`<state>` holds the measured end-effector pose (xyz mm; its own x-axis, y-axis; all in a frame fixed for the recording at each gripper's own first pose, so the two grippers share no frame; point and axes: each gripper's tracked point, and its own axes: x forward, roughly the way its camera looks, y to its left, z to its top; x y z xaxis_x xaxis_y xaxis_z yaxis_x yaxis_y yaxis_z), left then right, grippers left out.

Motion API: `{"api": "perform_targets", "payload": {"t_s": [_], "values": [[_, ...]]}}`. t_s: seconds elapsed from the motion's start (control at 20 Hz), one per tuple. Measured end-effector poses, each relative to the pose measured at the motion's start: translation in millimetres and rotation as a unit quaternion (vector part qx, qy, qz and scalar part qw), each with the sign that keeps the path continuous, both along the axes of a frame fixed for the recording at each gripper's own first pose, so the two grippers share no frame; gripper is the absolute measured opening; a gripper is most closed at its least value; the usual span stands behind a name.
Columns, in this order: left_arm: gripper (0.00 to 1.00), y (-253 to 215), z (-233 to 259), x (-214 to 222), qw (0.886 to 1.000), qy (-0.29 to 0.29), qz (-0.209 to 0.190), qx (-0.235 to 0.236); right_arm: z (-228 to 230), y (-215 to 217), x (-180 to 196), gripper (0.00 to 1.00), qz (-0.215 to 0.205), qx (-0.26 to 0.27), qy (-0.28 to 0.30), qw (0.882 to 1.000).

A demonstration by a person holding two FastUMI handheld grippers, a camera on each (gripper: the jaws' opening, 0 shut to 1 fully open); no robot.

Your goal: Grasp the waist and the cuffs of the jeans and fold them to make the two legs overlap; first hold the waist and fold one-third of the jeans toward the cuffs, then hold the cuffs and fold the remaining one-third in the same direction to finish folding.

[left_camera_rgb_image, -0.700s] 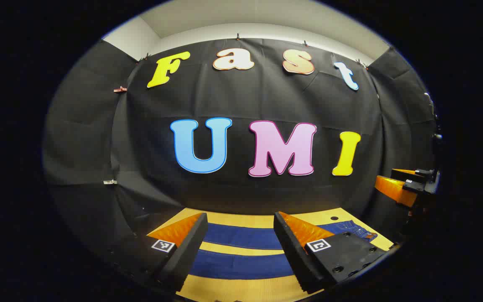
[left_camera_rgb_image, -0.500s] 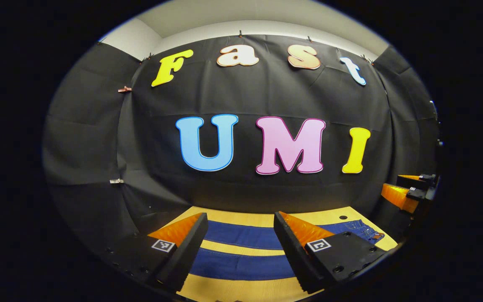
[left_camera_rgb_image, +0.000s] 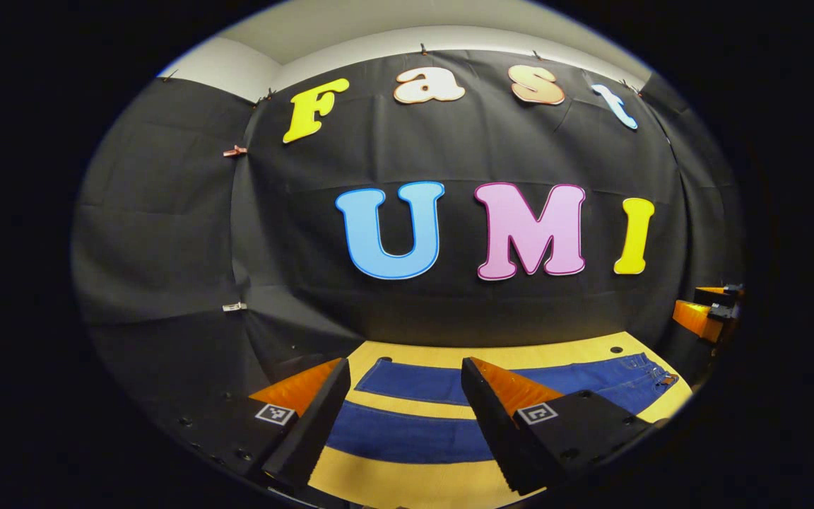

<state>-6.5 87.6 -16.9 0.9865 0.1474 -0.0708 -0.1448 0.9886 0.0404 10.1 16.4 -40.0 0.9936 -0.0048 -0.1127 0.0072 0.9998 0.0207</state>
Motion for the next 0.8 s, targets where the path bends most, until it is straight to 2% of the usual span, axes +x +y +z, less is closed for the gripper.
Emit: {"api": "perform_targets", "payload": {"t_s": [0.3, 0.5, 0.65, 0.8], "values": [[0.98, 7, -14, 4, 1.0, 0.009, -0.019, 0.002, 5, 5, -7, 0.97, -0.01, -0.012, -0.001, 1.0], [0.98, 17, -30, 19, 0.999, 0.017, -0.049, 0.007, 12, -2, -21, 0.97, -0.047, -0.018, -0.009, 0.999], [0.99, 42, -53, 34, 0.995, 0.037, -0.076, 0.06, 13, -4, -32, 0.97, -0.074, -0.03, -0.008, 0.997], [0.99, 84, -89, 44, 0.984, 0.075, -0.097, 0.128, 13, -4, -47, 0.97, -0.09, -0.037, -0.004, 0.995]]}}
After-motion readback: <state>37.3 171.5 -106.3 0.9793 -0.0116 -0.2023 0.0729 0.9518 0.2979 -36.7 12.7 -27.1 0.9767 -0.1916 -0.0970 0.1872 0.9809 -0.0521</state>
